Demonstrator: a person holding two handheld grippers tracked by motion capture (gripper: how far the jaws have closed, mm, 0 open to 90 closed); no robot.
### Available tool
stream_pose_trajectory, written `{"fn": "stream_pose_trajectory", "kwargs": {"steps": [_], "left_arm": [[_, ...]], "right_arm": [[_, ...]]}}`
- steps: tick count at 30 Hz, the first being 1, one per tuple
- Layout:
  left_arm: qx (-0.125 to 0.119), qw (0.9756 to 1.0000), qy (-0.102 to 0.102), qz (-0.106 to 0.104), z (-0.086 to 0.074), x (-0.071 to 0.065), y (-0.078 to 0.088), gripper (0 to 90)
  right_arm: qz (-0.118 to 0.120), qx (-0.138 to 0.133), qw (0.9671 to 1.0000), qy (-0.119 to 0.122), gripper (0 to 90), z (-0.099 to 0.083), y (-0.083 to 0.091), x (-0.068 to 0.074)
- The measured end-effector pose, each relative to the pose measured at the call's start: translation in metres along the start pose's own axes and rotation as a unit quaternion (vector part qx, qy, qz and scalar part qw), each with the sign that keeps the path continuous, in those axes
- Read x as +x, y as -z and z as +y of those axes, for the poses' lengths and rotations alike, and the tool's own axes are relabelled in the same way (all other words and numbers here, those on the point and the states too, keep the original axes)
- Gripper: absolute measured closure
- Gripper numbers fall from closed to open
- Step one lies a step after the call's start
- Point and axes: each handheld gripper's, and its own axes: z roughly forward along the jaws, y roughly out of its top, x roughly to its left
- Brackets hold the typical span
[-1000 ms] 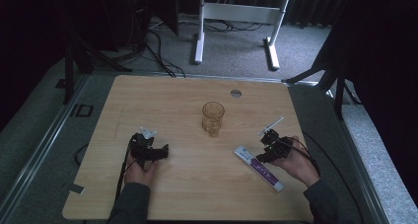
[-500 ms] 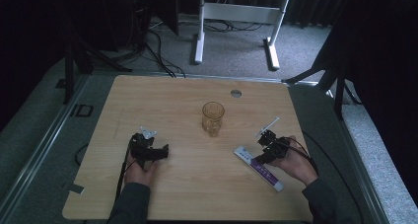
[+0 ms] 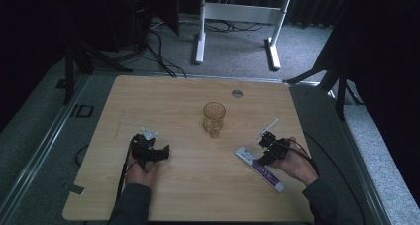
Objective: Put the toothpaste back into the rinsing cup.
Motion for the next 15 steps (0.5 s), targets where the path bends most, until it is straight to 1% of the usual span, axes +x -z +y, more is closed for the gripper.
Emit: {"fn": "stream_pose_trajectory", "kwargs": {"steps": [15], "left_arm": [[0.0, 1.0, 0.0, -0.001, 0.0001, -0.0006, -0.0001, 9.7]], "right_arm": [[0.012, 0.021, 0.9997, 0.0, 51.4, -0.001, -0.0047, 0.0027]]}}
